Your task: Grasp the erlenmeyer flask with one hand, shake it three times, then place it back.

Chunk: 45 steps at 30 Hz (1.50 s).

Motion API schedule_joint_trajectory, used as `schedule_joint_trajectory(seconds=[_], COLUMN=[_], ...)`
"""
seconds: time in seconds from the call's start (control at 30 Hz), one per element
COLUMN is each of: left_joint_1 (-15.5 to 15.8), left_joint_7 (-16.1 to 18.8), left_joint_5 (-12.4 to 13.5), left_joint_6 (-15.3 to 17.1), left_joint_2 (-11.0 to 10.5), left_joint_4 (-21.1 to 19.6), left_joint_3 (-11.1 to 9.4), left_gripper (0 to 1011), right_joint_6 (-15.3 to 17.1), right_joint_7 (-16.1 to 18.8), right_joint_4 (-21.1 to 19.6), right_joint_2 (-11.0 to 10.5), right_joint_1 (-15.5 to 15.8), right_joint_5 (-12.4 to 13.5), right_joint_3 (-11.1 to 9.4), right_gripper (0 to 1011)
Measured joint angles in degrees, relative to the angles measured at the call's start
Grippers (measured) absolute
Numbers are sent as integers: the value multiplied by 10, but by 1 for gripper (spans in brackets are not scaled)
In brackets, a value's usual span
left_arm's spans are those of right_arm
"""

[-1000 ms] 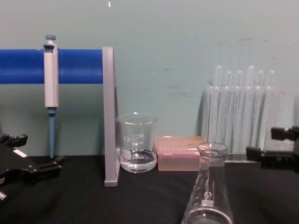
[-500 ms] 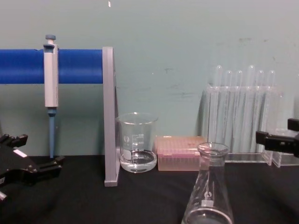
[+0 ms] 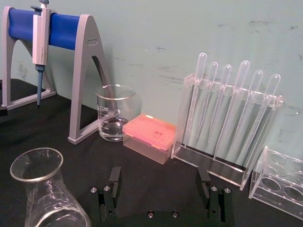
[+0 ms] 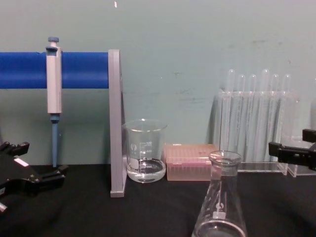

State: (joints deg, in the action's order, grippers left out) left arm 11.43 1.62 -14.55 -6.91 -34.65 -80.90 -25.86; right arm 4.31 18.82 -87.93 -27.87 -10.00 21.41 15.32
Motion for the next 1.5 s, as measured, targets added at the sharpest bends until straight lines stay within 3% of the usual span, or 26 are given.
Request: schedule_joint_trajectory(seconds=[1.5], left_joint_1=[0], left_joint_7=[0], left_joint_5=[0], left_joint_6=[0], left_joint_2=[0], left_joint_4=[0], left_joint_3=[0], left_gripper=[1001], right_joint_6=[-1], right_joint_7=[-1], right_joint_4=[0], right_joint_2=[0], right_joint_1=[0], right_joint_5=[2], right_joint_3=[1], right_gripper=[1000])
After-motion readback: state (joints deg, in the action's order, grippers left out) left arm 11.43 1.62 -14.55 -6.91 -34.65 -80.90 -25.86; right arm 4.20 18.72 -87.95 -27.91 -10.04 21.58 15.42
